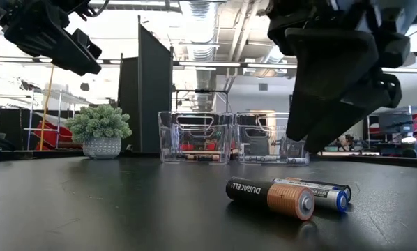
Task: Sort batteries
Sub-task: Put the small black battery into the left transparent bin
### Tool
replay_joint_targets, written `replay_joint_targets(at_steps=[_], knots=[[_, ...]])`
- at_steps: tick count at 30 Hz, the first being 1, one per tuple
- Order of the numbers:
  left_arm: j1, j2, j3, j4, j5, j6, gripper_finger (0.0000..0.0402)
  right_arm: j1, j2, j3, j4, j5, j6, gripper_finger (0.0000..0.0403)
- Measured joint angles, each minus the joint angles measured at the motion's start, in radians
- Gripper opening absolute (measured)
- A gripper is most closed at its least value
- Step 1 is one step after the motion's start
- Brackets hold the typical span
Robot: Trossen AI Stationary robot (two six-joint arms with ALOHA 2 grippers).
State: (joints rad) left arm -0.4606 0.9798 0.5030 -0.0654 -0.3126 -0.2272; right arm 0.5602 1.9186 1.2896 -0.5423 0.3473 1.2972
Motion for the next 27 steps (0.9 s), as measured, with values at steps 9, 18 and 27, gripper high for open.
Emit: replay_joint_targets(at_steps=[9, 18, 27], knots=[[0.0, 0.0, 0.0, 0.0, 0.0, -0.001, 0.0099, -0.03, 0.0, 0.0, 0.007, 0.001, 0.003, 0.0201], [0.0, 0.0, 0.0, 0.0, 0.0, -0.001, 0.0099, -0.03, 0.0, 0.0, 0.025, 0.0, 0.004, 0.0201], [0.0, 0.0, 0.0, 0.0, 0.0, -0.001, 0.0099, -0.03, 0.0, 0.0, 0.045, -0.005, 0.025, 0.0201]])
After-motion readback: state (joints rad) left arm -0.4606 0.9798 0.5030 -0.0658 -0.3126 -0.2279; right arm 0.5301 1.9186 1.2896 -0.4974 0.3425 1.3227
